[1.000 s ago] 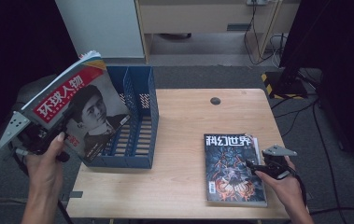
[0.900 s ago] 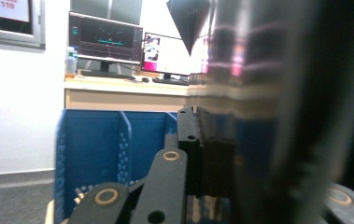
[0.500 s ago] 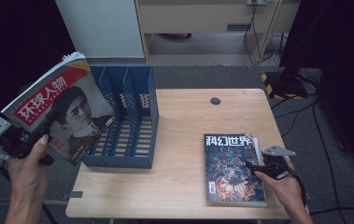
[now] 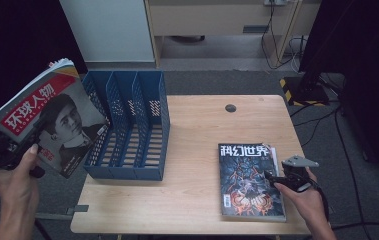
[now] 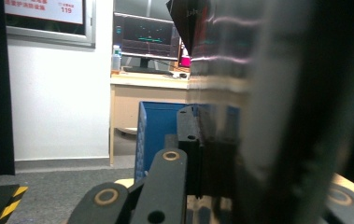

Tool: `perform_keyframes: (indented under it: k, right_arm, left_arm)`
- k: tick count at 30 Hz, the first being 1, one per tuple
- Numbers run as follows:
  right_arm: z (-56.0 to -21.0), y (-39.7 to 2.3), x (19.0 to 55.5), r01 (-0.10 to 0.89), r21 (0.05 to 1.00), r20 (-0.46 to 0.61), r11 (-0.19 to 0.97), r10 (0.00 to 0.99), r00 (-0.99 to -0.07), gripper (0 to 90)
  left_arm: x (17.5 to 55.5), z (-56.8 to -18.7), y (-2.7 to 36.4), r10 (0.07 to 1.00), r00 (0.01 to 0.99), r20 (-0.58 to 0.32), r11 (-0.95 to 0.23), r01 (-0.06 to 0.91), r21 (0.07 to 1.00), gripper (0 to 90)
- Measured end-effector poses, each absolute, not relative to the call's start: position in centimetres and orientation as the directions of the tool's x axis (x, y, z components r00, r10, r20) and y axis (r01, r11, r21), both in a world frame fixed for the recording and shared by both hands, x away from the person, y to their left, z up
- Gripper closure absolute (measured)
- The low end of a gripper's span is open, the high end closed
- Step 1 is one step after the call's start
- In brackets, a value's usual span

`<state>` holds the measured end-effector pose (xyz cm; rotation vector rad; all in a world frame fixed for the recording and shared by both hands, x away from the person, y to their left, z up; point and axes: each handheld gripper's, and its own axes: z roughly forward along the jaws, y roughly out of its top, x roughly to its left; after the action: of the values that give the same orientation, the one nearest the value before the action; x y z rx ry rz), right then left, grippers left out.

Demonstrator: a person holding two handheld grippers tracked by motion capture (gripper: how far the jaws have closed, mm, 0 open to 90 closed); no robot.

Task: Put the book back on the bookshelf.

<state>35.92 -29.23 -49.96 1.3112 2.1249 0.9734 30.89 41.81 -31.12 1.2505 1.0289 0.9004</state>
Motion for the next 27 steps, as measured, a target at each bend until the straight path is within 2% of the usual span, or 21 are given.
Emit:
perform_keyframes:
  k: [27]
  right_arm:
    - [-50.0,-29.9,36.0,0.579,0.764,-0.012,0.285,0.903,-0.429,20.5]
  left_arm:
    - [38.1,-33.7,39.7,0.966,0.229,-0.122,0.118,0.03,0.993,86.6]
